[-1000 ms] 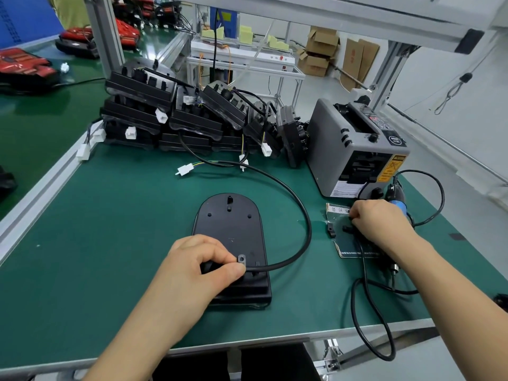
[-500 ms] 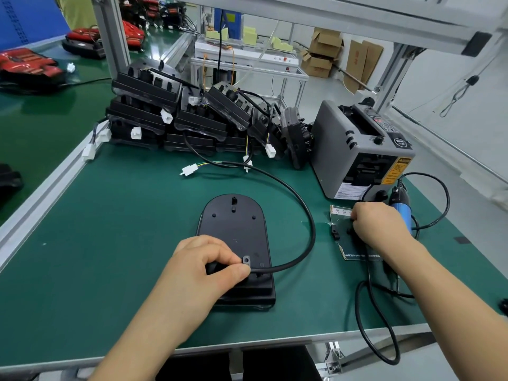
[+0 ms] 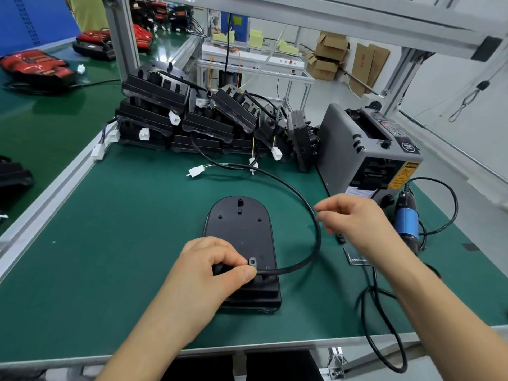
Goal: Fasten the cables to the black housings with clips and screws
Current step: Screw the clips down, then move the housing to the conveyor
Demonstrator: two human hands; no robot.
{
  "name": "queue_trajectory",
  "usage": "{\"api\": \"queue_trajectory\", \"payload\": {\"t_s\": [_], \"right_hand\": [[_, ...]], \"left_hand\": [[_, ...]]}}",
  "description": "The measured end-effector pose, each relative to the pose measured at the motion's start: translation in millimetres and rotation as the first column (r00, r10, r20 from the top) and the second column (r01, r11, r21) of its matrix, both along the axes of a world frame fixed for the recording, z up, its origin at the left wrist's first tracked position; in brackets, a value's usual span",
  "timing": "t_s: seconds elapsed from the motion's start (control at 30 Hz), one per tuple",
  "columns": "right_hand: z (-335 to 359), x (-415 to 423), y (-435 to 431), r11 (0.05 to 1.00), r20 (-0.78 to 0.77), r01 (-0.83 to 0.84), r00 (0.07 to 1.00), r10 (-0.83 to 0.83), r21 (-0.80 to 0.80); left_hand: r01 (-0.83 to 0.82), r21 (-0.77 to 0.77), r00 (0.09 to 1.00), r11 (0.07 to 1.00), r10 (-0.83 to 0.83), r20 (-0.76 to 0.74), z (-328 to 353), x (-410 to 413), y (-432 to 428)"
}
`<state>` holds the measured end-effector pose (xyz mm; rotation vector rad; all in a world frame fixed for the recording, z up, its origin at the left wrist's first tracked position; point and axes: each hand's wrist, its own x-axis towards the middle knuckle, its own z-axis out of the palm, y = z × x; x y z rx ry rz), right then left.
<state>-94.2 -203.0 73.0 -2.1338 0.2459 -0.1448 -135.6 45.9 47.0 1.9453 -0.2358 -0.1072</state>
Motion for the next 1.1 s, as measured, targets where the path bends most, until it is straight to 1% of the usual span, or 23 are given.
{"api": "queue_trajectory", "payload": {"t_s": [0.03,0.07,0.1,0.17,0.23,0.3,0.37,0.57,0.73,0.87,1.0,1.1], "right_hand": [[6,-8,17,0.985,0.039,-0.069,0.997,0.064,0.155],[9,-17,33,0.957,0.071,-0.148,0.988,0.134,0.250],[11,-26,47,0.931,0.092,-0.222,0.975,0.204,0.291],[10,-38,67,0.904,0.087,-0.322,0.947,0.310,0.282],[7,-44,77,0.913,0.070,-0.368,0.930,0.361,0.179],[3,-47,79,0.920,0.089,-0.392,0.917,0.388,0.025],[1,-48,79,0.912,0.103,-0.402,0.907,0.409,-0.084],[-5,-51,76,0.891,0.163,-0.358,0.896,0.412,-0.280],[-2,-52,78,0.857,0.187,-0.333,0.884,0.429,-0.393],[6,-48,80,0.773,0.119,-0.394,0.852,0.511,-0.497],[9,-46,81,0.733,0.063,-0.422,0.844,0.532,-0.533],[11,-44,80,0.743,0.033,-0.438,0.851,0.525,-0.506]], "left_hand": [[-0.003,-0.001,1.000,1.000,0.003,0.001,-1,0,0],[-0.008,0.000,1.000,1.000,0.008,0.006,-2,0,1],[-0.012,0.003,1.000,1.000,0.012,0.015,-2,0,1],[-0.013,0.013,0.999,1.000,0.013,0.043,-4,-1,1],[-0.012,0.019,0.998,1.000,0.011,0.064,-6,-1,1],[-0.015,0.024,0.997,1.000,0.013,0.075,-7,0,1],[-0.021,0.029,0.996,0.999,0.019,0.085,-9,0,1],[-0.022,0.036,0.995,0.999,0.018,0.100,-10,0,0],[-0.010,0.027,0.995,1.000,0.007,0.103,-11,-1,0],[-0.004,0.023,0.993,1.000,0.001,0.117,-11,-2,0],[0.023,0.049,0.992,0.999,-0.029,0.119,-12,-1,2],[0.007,0.046,0.990,0.999,-0.013,0.140,-13,-1,1]]}}
